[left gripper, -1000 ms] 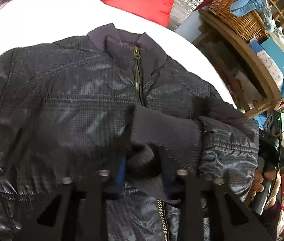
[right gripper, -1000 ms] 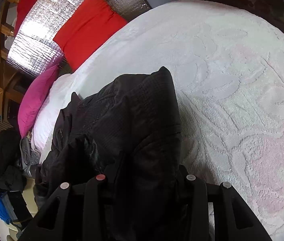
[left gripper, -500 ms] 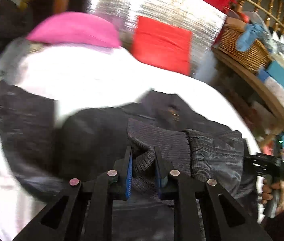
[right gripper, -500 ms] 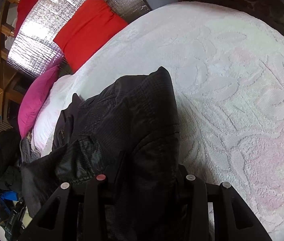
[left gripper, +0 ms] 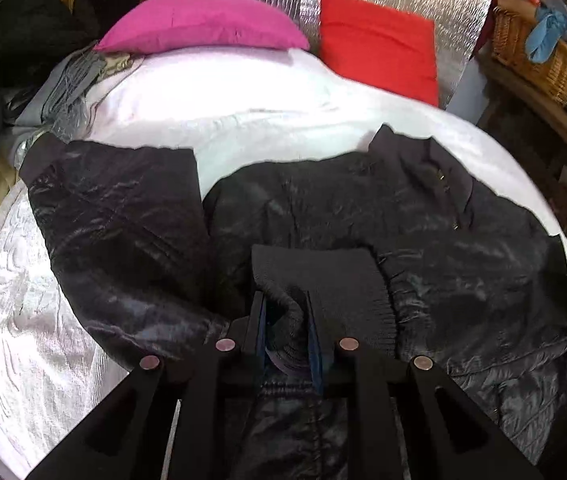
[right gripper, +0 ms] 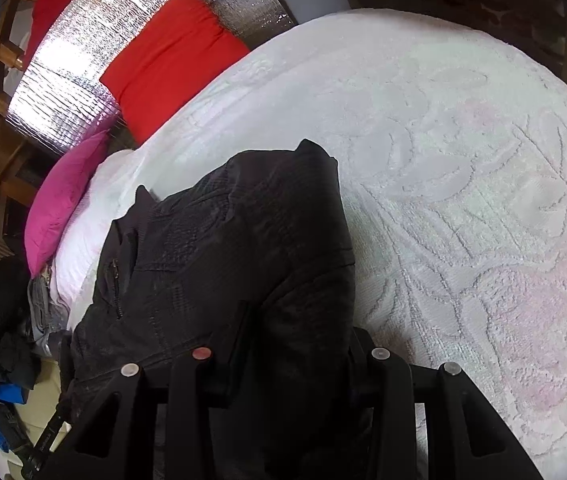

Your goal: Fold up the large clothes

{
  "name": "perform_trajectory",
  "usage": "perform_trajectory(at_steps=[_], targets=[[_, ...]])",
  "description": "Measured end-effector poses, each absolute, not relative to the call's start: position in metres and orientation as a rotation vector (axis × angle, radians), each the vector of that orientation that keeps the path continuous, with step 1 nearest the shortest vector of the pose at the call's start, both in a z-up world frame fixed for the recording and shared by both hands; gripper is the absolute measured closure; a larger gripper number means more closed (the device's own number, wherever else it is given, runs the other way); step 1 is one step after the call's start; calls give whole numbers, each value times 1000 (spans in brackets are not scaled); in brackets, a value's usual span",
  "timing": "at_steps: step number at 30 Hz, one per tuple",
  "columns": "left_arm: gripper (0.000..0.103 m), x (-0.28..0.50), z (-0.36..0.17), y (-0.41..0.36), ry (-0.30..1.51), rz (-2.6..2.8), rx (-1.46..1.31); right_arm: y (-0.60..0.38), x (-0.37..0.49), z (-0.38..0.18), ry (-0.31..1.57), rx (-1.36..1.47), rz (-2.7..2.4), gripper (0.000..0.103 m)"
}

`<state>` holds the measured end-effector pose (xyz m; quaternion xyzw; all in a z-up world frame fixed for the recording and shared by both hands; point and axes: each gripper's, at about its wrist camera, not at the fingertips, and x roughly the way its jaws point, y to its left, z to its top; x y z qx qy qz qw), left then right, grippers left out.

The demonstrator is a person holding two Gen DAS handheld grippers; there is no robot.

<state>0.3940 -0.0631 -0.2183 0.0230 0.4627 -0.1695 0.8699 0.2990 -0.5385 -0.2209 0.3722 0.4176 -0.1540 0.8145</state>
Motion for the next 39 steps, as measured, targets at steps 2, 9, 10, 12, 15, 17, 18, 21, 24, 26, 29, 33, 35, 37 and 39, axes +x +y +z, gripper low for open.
perform_trajectory(at_steps=[2,9,10,12,15,17,18,21,24,26,29,33,35,37,39], targets=[[82,395,-221,-58,991,-349,45,-539,300,-220,898,794,-331,62],[75,391,-208,-39,997,-397,-38,-534,288,-184,857,699,-394,45],[74,388,-203,-32,979,-403,-54,-533,283,-175,821,678,-411,44],[53,381,-191,-19,927,-375,-60,-526,275,-160,755,641,-396,42],[46,373,-176,7,850,-330,-88,-501,275,-149,724,568,-312,42],[44,372,-173,26,835,-305,-131,-479,278,-145,710,508,-258,42],[42,374,-173,34,835,-285,-153,-467,282,-145,714,474,-228,43],[42,377,-179,51,852,-244,-210,-428,298,-152,756,388,-142,43],[42,379,-184,43,870,-276,-219,-402,311,-163,806,363,-65,44],[42,377,-184,21,869,-340,-181,-388,318,-168,829,363,-32,44],[42,375,-186,-11,867,-388,-114,-381,324,-177,865,370,5,44],[43,386,-204,-54,919,-405,-28,-378,329,-198,931,384,23,44],[56,392,-212,-65,941,-398,5,-381,332,-209,980,392,17,47],[62,394,-226,-76,991,-343,78,-385,334,-214,1003,392,9,52],[62,398,-242,-82,1050,-316,132,-390,334,-212,1001,409,17,53]])
